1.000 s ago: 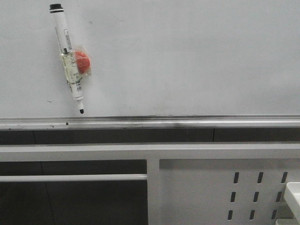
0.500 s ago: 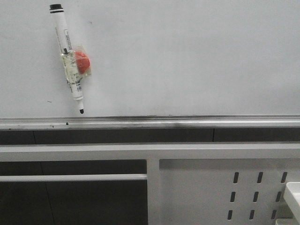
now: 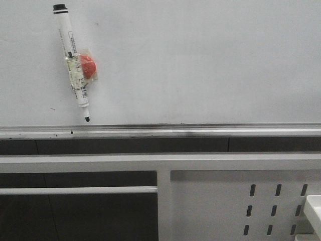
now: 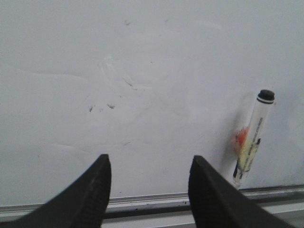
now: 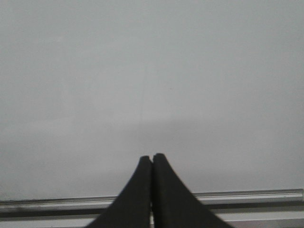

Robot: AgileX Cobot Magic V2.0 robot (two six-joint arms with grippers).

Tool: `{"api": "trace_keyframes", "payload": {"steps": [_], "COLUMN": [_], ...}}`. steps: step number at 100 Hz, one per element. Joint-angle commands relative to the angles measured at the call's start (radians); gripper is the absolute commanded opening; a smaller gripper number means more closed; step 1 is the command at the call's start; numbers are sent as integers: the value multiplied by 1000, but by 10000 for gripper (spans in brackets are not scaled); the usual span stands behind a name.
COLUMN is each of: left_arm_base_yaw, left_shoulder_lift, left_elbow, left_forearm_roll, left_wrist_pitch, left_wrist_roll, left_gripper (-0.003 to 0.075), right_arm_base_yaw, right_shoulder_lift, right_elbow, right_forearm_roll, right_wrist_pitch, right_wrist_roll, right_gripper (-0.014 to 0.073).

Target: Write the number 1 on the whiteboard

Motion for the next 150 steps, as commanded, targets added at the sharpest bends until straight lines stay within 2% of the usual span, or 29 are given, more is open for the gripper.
{"api": "trace_keyframes", "payload": {"steps": [1, 10, 25, 35, 43, 55, 64, 76, 95, 117, 150], "left_arm_base_yaw": [-27, -64, -147, -181, -185, -185, -185, -185, -185, -186, -200], "left_shoulder_lift": [17, 46, 140, 255, 343, 489, 615, 782, 1037, 1235, 1259], "left_elbow": [-25, -7, 75, 97, 97, 97, 97, 97, 97, 40, -77], "left_forearm_roll": [197, 213, 215, 215, 215, 221, 221, 267, 258, 236, 228], "left_wrist_pitch": [-123, -175, -478, -503, -574, -836, -959, -1201, -1404, -1403, -1403], "left_wrist_roll": [-195, -195, -196, -196, -196, -195, -212, -247, -247, -247, -247], "left_gripper": [335, 335, 335, 335, 335, 335, 335, 335, 335, 335, 335], "right_arm_base_yaw": [2, 2, 2, 2, 2, 2, 2, 2, 4, 4, 4], "right_shoulder_lift": [20, 20, 20, 20, 20, 20, 20, 20, 20, 20, 20], "right_elbow": [-35, -35, -35, -35, -35, -35, -35, -35, -35, -35, -32], "right_forearm_roll": [2, 2, 2, 2, 2, 2, 2, 2, 5, 101, 102], "right_wrist_pitch": [-66, -66, -66, -66, -66, -66, -85, -114, -50, 37, 52], "right_wrist_roll": [-6, -6, -6, -6, -6, -6, -6, -6, -6, -6, -6], "right_gripper": [-69, -69, -69, -69, -69, -69, -69, -69, -69, -69, -69]}}
